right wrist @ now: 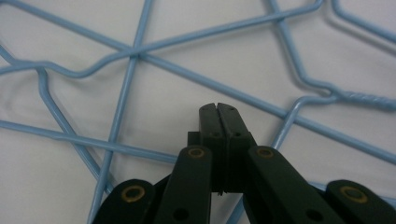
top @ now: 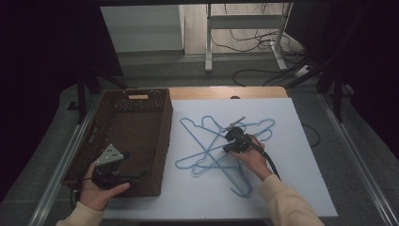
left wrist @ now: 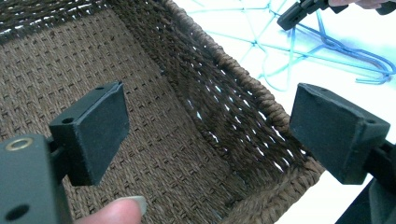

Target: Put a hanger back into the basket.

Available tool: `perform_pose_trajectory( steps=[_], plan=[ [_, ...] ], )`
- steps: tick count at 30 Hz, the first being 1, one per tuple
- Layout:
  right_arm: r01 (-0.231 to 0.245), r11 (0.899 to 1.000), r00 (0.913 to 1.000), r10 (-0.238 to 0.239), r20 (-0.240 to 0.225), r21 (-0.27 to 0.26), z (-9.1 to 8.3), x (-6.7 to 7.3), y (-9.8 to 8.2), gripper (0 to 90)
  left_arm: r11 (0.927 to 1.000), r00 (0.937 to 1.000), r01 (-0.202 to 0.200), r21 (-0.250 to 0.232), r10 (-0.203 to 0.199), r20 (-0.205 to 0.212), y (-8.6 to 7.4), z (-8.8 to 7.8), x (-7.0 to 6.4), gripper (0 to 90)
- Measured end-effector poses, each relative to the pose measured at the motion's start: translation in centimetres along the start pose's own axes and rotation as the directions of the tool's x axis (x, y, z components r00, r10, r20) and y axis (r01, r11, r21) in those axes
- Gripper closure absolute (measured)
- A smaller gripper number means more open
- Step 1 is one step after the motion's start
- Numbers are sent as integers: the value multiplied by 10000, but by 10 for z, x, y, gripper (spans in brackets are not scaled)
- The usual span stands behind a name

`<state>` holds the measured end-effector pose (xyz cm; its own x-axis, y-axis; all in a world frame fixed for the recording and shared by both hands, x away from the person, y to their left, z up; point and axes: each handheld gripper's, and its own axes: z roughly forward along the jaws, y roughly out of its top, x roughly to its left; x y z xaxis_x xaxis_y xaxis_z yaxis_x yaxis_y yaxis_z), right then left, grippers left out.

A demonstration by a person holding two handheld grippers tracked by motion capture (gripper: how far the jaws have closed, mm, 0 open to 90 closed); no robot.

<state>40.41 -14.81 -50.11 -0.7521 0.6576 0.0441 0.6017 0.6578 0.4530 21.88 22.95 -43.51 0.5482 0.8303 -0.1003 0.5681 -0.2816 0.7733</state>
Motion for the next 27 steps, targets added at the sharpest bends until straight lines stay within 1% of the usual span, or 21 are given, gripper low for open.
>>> perform_pose_trajectory(
  steps=[3, 4, 6, 10, 13, 15, 16, 17, 18, 19, 20, 21, 22, 23, 24, 25, 26, 27],
  plan=[
    [39, 9999, 10000, -39, 26, 136, -1, 1, -1, 896, 10000, 10000, -12, 32, 12, -3, 0, 0, 0, 126],
    [13, 9998, 10000, -14, 57, 181, -5, 1, -3, 896, 10000, 10000, -19, 38, 19, -13, -1, 0, 0, 126],
    [-23, 9998, 10000, 22, 36, 211, -6, 2, -4, 896, 10000, 10000, -30, 51, 30, -18, -1, 0, -1, 126],
    [-34, 9984, 10000, 34, -7, 556, -10, 6, -10, 896, 10000, 10000, -68, 49, 68, -12, 0, 0, -2, 127],
    [-65, 9983, 10000, 69, -68, 580, -12, 8, -14, 896, 10000, 10000, -86, 17, 86, 0, 1, 0, -3, 127],
    [-25, 9976, 9999, 33, -113, 698, -13, 11, -18, 896, 10000, 10000, -91, 17, 91, 0, 1, 0, -3, 127],
    [38, 9977, 10000, -32, -95, 674, -14, 11, -19, 896, 10000, 10000, -87, 15, 87, 0, 1, 0, -3, 127],
    [96, 9979, 9999, -90, -96, 640, -15, 11, -19, 896, 10000, 10000, -97, 15, 97, -6, 1, 0, -3, 127],
    [183, 9995, 9998, -181, -98, 258, -17, 9, -17, 895, 9999, 9999, -113, 5, 113, -4, 1, -1, -3, 127],
    [183, 9995, 9998, -181, -98, 258, -17, 9, -17, 895, 9999, 9999, -113, 5, 113, -4, 1, -1, -3, 127],
    [175, 9998, 9998, -174, 70, -95, -19, 6, -11, 871, 9999, 9999, -112, -6, 112, -5, 1, -1, -3, 127],
    [175, 9998, 9998, -174, 70, -95, -19, 6, -11, 871, 9999, 9999, -105, -18, 105, -9, 1, -1, -3, 127],
    [159, 9995, 9997, -155, 176, -282, -20, 4, -7, 856, 9999, 10000, -96, -30, 96, -1, 2, -1, -2, 127],
    [109, 9989, 9996, -98, 246, -461, -20, 0, -3, 840, 9999, 10000, -99, -29, 99, -7, 2, -1, -2, 128],
    [-58, 9973, 9994, 82, 331, -726, -16, -10, 10, 804, 9999, 10000, -96, -33, 96, -17, 2, -1, -2, 128],
    [-58, 9973, 9994, 82, 331, -726, -16, -10, 10, 804, 9999, 9999, -100, -20, 100, -15, 2, -1, -2, 128],
    [-133, 9968, 9989, 167, 436, -784, -14, -14, 14, 782, 9999, 9999, -119, -23, 119, -7, 2, 0, -2, 128],
    [-226, 9961, 9980, 276, 572, -851, -10, -21, 21, 745, 9999, 9999, -124, -28, 124, -2, 2, 0, -2, 128]
  ],
)
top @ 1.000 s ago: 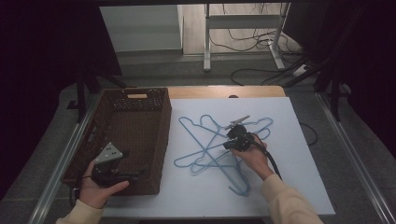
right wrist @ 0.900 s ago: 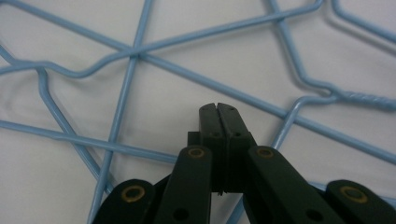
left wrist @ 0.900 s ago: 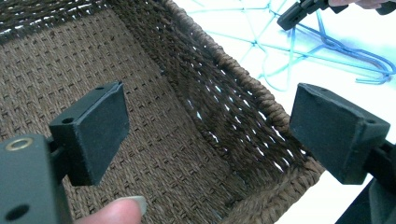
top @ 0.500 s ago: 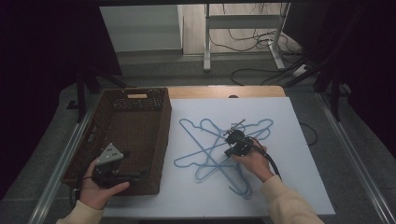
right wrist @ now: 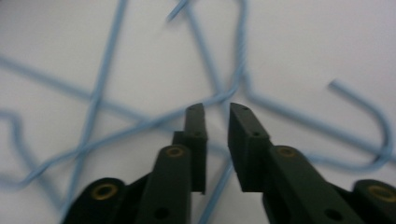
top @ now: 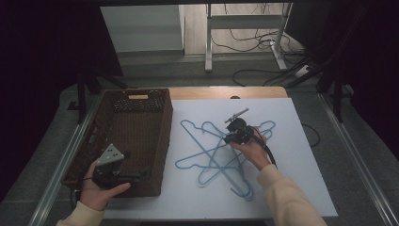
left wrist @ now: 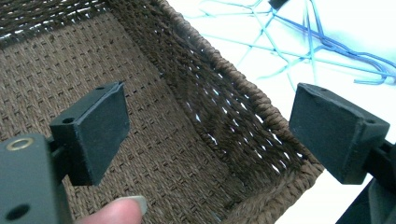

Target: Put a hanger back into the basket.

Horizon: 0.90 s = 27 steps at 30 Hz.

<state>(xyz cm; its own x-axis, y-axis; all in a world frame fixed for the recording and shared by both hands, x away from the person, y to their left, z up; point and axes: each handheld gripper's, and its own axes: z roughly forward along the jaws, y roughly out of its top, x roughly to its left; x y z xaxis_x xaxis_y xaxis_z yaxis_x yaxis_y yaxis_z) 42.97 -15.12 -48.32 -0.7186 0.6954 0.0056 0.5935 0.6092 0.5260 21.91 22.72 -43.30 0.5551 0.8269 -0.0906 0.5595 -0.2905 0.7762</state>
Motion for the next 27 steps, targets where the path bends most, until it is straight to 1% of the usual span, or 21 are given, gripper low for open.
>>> perform_pose_trajectory(
  steps=[1, 3, 4, 5, 6, 7, 8, 9, 10, 12, 13, 16, 17, 18, 19, 20, 23, 25, 26, 27],
  plan=[
    [-175, 9998, 9998, 176, 110, -72, 7, -9, 9, 697, 10000, 10000, -9, -1, 9, 13, 0, 0, 0, 127],
    [-293, 9996, 9994, 292, 201, 38, 16, -18, 18, 661, 10000, 10000, 2, -17, -2, 9, 1, -1, 1, 128],
    [-293, 9996, 9994, 292, 201, 38, 16, -18, 18, 661, 10000, 10000, 2, -17, -2, 9, 1, -1, 1, 128],
    [-302, 9995, 9992, 299, 252, 133, 25, -25, 26, 636, 10000, 10000, 23, -36, -23, 0, 1, -1, 1, 128],
    [-302, 9995, 9992, 299, 252, 133, 25, -25, 26, 636, 10000, 10000, 23, -36, -23, 0, 1, -1, 1, 128],
    [-294, 9994, 9994, 290, 167, 205, 31, -28, 33, 624, 10000, 10000, 37, -45, -37, -6, 1, -2, 2, 128],
    [-213, 9995, 9997, 209, 160, 213, 34, -28, 36, 625, 10000, 10000, 51, -57, -51, -9, 1, -2, 2, 128],
    [-213, 9995, 9997, 209, 160, 213, 34, -28, 36, 625, 10000, 10000, 62, -64, -62, -17, 1, -2, 2, 128],
    [-85, 9994, 9999, 82, 80, 339, 39, -27, 41, 625, 9999, 10000, 66, -79, -66, -22, 0, -3, 3, 128],
    [-21, 9992, 9999, 16, 114, 407, 41, -25, 43, 631, 9999, 10000, 70, -81, -70, -23, 0, -3, 3, 128],
    [127, 9984, 9999, -133, 104, 549, 44, -23, 46, 649, 9999, 10000, 80, -79, -80, -20, 0, -3, 3, 128],
    [244, 9973, 9995, -258, 188, 694, 47, -20, 47, 671, 9999, 10000, 81, -71, -81, -10, 0, -3, 3, 128],
    [303, 9967, 9994, -315, 146, 749, 49, -19, 48, 685, 10000, 10000, 66, -73, -66, -6, 0, -2, 3, 128],
    [418, 9945, 9989, -438, 190, 963, 52, -17, 48, 714, 10000, 10000, 52, -70, -52, 0, 0, -2, 2, 128],
    [418, 9945, 9989, -438, 190, 963, 52, -17, 48, 714, 10000, 10000, 50, -75, -50, 5, 0, -2, 2, 128],
    [489, 9930, 9983, -521, 266, 1073, 53, -16, 48, 722, 10000, 10000, 49, -87, -48, 7, 0, -2, 2, 128],
    [538, 9923, 9982, -564, 201, 1114, 54, -16, 49, 784, 10000, 10000, 21, -96, -21, -2, 1, -3, 1, 128],
    [510, 9927, 9985, -527, 128, 1090, 54, -15, 48, 846, 9999, 10000, 10, -123, -10, 7, 1, -3, 1, 128],
    [510, 9927, 9985, -527, 128, 1090, 54, -15, 48, 846, 9999, 10000, 6, -129, -6, 5, 1, -3, 1, 128],
    [530, 9927, 9979, -567, 313, 1082, 52, -15, 48, 854, 9999, 10000, -5, -129, 5, 2, 2, -4, 0, 128]
  ],
)
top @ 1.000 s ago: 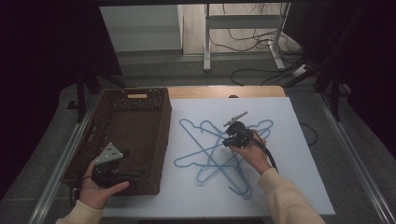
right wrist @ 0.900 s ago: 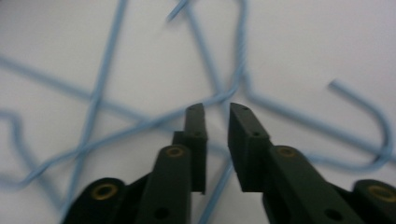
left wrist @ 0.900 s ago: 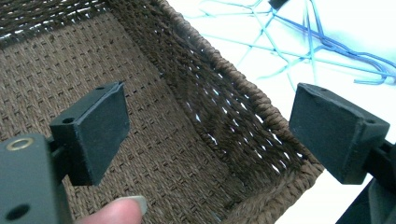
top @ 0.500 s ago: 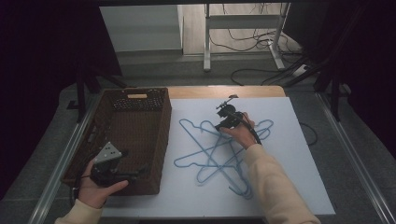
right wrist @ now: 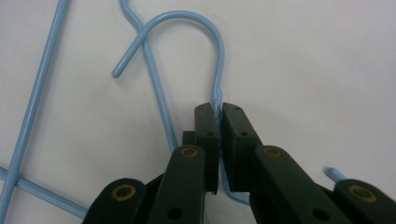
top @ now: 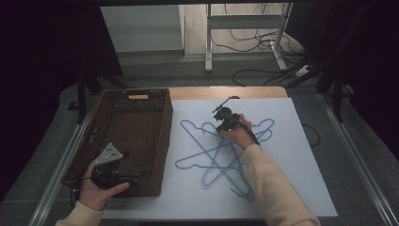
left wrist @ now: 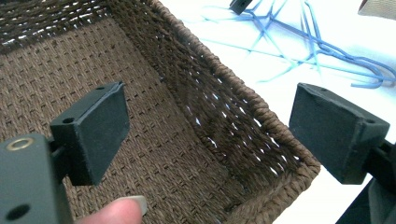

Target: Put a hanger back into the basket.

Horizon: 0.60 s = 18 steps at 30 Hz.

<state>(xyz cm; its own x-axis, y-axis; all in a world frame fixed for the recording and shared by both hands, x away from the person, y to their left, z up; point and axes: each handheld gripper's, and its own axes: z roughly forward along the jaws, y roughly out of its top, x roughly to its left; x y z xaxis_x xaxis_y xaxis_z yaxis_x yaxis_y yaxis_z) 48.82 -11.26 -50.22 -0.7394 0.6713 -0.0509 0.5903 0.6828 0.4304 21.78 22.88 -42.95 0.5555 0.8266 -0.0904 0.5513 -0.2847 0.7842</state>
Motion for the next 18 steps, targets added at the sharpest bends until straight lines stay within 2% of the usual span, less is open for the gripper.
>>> perform_pose_trajectory(
  steps=[3, 4, 5, 6, 7, 8, 10, 11, 16, 18],
  plan=[
    [-9, 9998, 10000, 11, 92, -182, -4, -1, -1, 855, 10000, 10000, -13, -21, 13, -5, 0, -1, -1, 128],
    [-196, 9989, 9994, 207, 260, -423, -12, -1, -2, 857, 10000, 10000, -13, -32, 13, -8, 1, -1, -1, 128],
    [-196, 9989, 9994, 207, 260, -423, -12, -1, -2, 857, 10000, 10000, -16, -43, 15, -7, 1, -1, -1, 128],
    [-324, 9966, 9989, 348, 304, -763, -22, -3, -3, 858, 10000, 10000, -42, -74, 42, -10, 2, -2, -2, 129],
    [-324, 9966, 9989, 348, 304, -763, -22, -3, -3, 858, 10000, 10000, -42, -74, 42, -10, 2, -2, -2, 129],
    [-483, 9933, 9980, 523, 348, -1053, -33, -2, -5, 857, 9999, 9999, -107, -90, 108, 9, 3, -2, -5, 129],
    [-539, 9920, 9977, 582, 351, -1141, -36, -2, -6, 857, 9998, 9999, -161, -96, 161, 29, 4, -2, -7, 129],
    [-670, 9881, 9966, 729, 380, -1382, -46, 0, -9, 856, 9996, 9996, -260, -122, 261, 91, 7, -2, -11, 129],
    [-874, 9803, 9945, 960, 411, -1769, -58, 7, -16, 856, 9996, 9992, -256, -142, 260, 288, 12, 0, -18, 129],
    [-896, 9785, 9945, 980, 368, -1856, -62, 8, -20, 856, 9998, 9991, -138, -149, 144, 403, 14, 1, -20, 129]
  ],
)
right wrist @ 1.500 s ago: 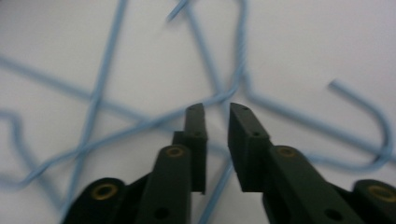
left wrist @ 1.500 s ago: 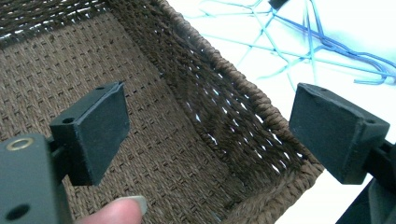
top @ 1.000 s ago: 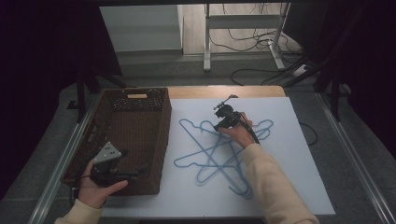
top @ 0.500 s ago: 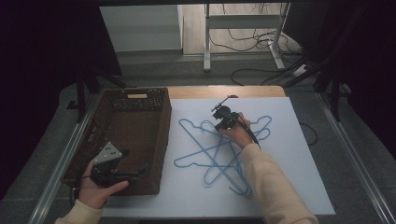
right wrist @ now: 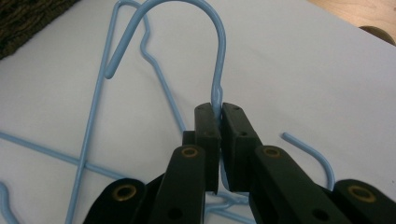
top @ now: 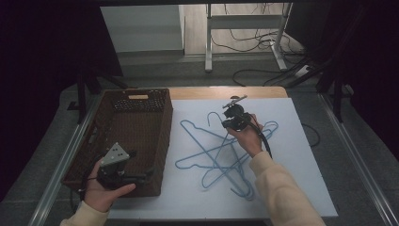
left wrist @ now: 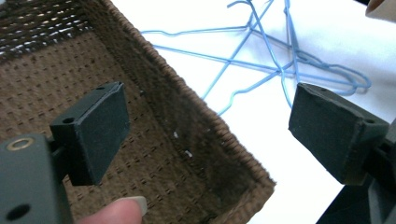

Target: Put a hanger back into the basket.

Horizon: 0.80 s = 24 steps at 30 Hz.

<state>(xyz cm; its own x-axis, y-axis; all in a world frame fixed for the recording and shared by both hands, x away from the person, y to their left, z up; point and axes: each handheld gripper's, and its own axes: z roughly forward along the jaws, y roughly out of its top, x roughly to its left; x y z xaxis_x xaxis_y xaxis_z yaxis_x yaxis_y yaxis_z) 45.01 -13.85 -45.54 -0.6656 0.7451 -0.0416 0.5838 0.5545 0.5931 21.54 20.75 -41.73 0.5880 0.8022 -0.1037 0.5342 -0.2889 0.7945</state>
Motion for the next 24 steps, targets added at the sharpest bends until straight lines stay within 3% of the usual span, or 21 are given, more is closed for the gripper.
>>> perform_pose_trajectory(
  steps=[4, 7, 17, 24],
  plan=[
    [-147, 9998, 9999, 146, -64, -162, -8, 0, -5, 856, 9997, 9993, 260, -4, -259, 283, 5, 4, -2, 132],
    [-376, 9985, 9991, 368, -199, -408, -17, -3, -10, 855, 9999, 9992, 145, 70, -148, 382, 13, 9, -7, 133],
    [-596, 9961, 9977, 573, -371, -655, -23, -6, -15, 855, 9993, 9986, -5, 380, -15, 537, 23, 23, -19, 137],
    [-578, 9948, 9971, 534, -545, -833, -24, -5, -18, 855, 9979, 9960, -301, 573, 251, 859, 40, 39, -40, 140]
  ],
)
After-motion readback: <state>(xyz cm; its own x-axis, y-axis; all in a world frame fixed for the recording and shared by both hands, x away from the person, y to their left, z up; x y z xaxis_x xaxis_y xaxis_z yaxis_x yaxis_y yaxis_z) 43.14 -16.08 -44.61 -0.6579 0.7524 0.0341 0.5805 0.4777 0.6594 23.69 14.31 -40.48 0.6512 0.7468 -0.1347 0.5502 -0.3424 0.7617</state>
